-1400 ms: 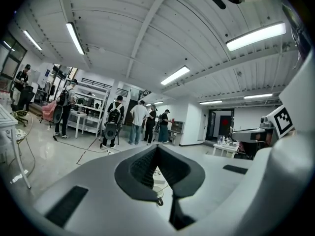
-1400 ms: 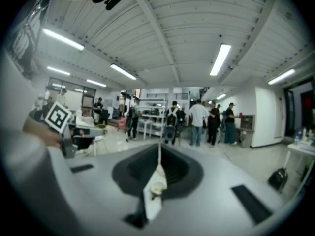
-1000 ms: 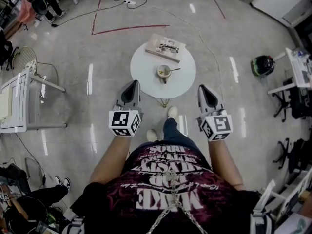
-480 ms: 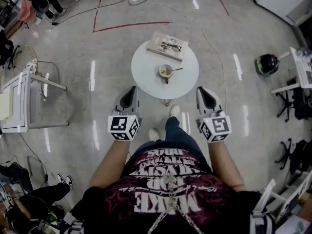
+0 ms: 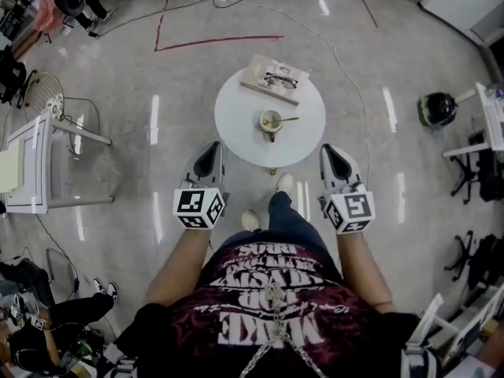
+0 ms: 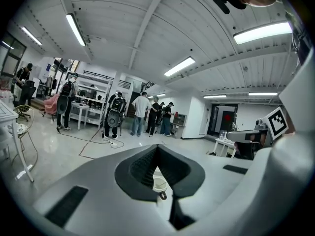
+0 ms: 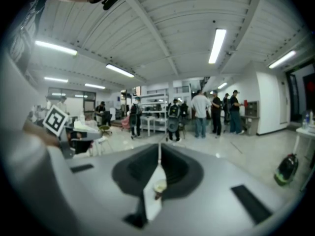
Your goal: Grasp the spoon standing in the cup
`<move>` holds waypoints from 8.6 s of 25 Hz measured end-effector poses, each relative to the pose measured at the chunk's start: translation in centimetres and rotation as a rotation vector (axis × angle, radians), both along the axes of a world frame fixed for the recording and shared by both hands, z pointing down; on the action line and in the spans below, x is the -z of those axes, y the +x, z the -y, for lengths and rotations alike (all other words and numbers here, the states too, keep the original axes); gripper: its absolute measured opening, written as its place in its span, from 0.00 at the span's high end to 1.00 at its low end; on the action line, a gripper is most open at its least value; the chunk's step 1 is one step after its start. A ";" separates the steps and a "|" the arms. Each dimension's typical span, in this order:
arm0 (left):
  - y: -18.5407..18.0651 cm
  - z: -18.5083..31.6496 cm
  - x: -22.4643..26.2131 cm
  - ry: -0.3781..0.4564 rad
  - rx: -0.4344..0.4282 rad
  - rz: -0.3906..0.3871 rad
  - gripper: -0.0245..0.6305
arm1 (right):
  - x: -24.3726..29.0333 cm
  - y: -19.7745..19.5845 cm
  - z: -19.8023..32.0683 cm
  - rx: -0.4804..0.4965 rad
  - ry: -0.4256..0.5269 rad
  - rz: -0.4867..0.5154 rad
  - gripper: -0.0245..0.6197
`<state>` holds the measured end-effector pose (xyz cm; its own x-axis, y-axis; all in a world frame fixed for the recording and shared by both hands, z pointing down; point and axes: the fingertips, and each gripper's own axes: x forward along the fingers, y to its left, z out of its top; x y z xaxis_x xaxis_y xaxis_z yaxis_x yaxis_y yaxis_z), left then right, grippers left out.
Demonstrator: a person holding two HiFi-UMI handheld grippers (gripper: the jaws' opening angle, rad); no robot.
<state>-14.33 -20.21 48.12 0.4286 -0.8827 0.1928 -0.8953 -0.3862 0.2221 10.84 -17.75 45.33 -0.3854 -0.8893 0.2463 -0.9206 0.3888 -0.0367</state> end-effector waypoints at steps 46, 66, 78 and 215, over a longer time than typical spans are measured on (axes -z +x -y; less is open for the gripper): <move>7.5 11.3 -14.1 -0.266 -0.008 0.102 0.93 | -25.2 0.9 15.5 0.169 -0.624 0.069 0.72; 7.2 10.8 -13.9 -0.273 0.001 0.127 0.93 | -30.7 -0.1 15.6 0.184 -0.768 0.045 0.90; 6.8 10.5 -11.1 -0.208 -0.009 0.114 0.93 | -25.5 -0.6 14.5 0.223 -0.652 0.013 0.91; 7.0 11.8 -4.1 -0.061 -0.018 0.085 0.93 | -10.2 2.3 14.8 0.156 -0.133 0.011 0.72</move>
